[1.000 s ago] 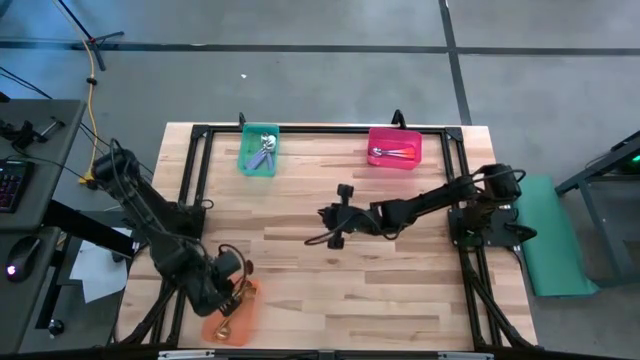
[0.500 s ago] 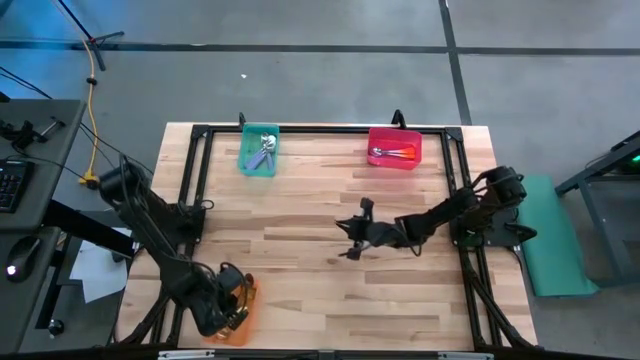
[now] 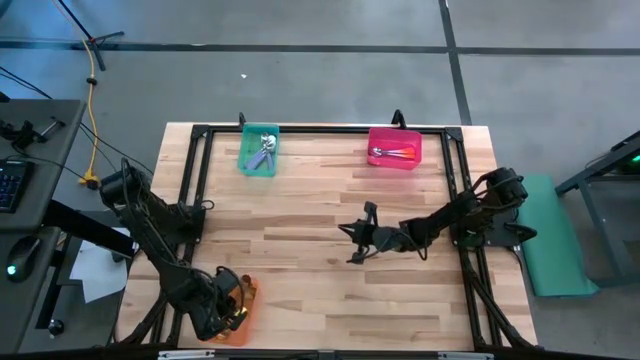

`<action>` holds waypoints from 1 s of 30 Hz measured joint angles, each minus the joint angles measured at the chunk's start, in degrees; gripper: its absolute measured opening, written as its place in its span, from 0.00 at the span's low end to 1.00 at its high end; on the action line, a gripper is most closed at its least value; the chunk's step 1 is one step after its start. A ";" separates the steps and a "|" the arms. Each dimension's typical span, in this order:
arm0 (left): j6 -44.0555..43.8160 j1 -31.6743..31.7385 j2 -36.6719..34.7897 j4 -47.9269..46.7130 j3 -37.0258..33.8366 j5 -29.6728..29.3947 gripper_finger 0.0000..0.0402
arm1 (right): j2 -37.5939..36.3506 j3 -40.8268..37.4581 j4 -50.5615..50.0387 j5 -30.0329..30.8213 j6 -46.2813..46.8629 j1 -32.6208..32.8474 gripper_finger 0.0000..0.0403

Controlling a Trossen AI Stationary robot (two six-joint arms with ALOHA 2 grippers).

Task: Sort silverware by color (type)
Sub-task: Put the gold spoon into the orange bin, then return to Home Position

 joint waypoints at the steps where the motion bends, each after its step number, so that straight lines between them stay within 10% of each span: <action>1: -0.22 0.00 0.00 -0.02 0.00 0.34 0.09 | 0.00 0.00 0.00 0.00 0.00 -0.02 0.00; 11: 15.72 0.02 -0.80 -0.58 1.67 0.96 0.20 | -1.33 0.00 -0.49 0.00 -1.25 -0.02 0.00; 18: 32.78 1.15 -5.95 -7.50 2.43 -8.22 0.04 | -9.42 0.02 -7.25 -3.70 -2.98 -0.02 0.00; 30: 76.76 17.15 -16.82 2.44 -0.34 -17.35 0.00 | -20.62 -0.02 -15.91 -25.63 -8.66 -7.70 0.00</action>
